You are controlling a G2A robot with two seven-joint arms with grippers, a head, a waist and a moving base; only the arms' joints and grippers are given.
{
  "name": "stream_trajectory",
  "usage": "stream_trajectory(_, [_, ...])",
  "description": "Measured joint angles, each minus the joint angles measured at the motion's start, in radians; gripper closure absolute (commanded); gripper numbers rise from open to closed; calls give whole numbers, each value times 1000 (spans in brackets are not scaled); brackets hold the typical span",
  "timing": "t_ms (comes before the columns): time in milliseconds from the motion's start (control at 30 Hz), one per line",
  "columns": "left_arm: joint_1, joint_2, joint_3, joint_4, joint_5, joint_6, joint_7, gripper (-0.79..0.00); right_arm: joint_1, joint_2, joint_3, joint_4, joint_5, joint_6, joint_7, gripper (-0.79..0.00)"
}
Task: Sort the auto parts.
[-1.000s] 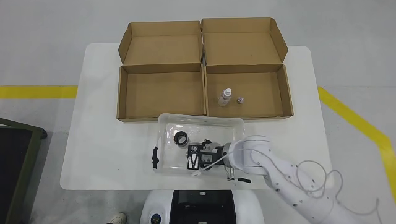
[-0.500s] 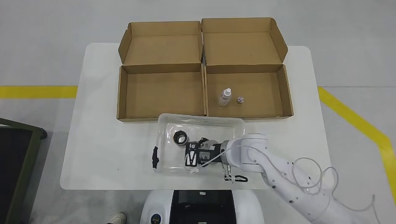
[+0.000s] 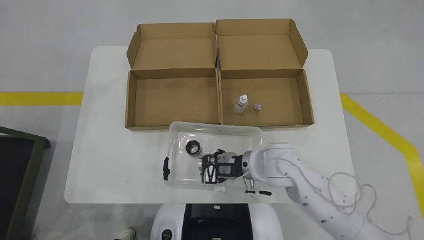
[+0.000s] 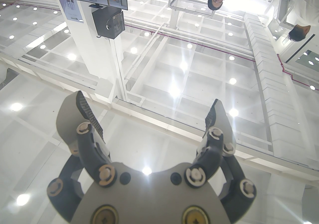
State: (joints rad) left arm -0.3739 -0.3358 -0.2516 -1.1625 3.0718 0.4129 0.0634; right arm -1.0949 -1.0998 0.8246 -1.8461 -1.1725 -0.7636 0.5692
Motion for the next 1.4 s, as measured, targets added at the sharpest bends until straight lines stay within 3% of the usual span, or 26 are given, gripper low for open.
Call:
stream_trajectory(533, [0,0,0,0,0,0,0,-785,2,13,152,-163,445,92,22,0])
stream_trajectory(1400, [0,0,0,0,0,0,0,-785,-50,21,328,-129,858,191,-118,0])
